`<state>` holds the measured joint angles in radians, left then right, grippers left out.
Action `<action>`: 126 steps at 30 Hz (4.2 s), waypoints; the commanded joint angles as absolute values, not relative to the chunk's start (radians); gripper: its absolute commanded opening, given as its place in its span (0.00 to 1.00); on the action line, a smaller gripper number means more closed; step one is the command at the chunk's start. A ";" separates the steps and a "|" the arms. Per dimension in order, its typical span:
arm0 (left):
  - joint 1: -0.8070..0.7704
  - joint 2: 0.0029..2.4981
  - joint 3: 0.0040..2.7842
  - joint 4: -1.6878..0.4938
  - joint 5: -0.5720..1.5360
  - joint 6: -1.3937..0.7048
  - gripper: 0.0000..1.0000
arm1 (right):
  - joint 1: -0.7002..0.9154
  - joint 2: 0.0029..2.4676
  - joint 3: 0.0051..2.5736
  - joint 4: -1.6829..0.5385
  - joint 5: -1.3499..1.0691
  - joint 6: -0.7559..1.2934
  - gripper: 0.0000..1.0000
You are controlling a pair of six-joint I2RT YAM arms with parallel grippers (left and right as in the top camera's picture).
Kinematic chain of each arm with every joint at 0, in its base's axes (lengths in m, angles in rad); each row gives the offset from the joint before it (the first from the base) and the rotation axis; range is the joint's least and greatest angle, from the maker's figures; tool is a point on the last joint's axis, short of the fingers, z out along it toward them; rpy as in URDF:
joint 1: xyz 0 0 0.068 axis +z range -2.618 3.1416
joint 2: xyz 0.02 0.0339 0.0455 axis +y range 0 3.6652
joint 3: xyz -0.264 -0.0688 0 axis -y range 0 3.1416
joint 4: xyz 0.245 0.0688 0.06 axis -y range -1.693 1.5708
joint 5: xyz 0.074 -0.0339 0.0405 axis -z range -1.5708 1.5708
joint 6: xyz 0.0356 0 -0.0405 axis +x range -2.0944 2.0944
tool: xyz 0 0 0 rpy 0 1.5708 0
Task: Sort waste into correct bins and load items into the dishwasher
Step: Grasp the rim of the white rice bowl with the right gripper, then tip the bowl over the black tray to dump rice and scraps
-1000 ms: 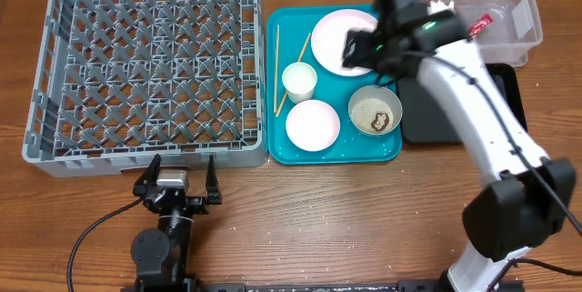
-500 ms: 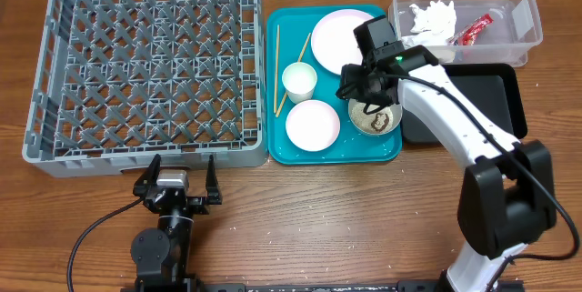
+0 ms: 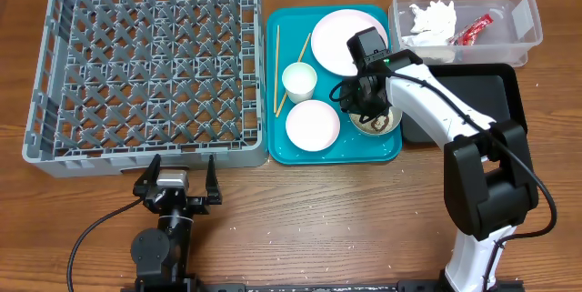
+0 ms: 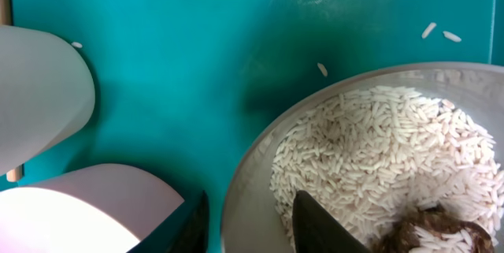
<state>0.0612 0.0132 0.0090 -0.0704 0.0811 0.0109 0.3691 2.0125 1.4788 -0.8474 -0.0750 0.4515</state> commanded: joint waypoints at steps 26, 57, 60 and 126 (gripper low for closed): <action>0.068 0.004 0.005 -0.072 0.078 0.023 1.00 | 0.368 1.967 1.739 -1.093 -0.145 0.429 0.04; 0.068 0.004 0.005 -0.072 0.078 0.023 1.00 | -0.395 1.793 1.226 -0.625 -1.244 -0.049 0.04; 0.068 0.004 0.005 -0.072 0.078 0.023 1.00 | -0.408 1.798 1.159 -0.530 -1.271 -0.001 0.04; 0.068 0.004 0.005 -0.072 0.078 0.023 1.00 | -0.517 1.794 1.079 0.095 -1.417 0.890 0.04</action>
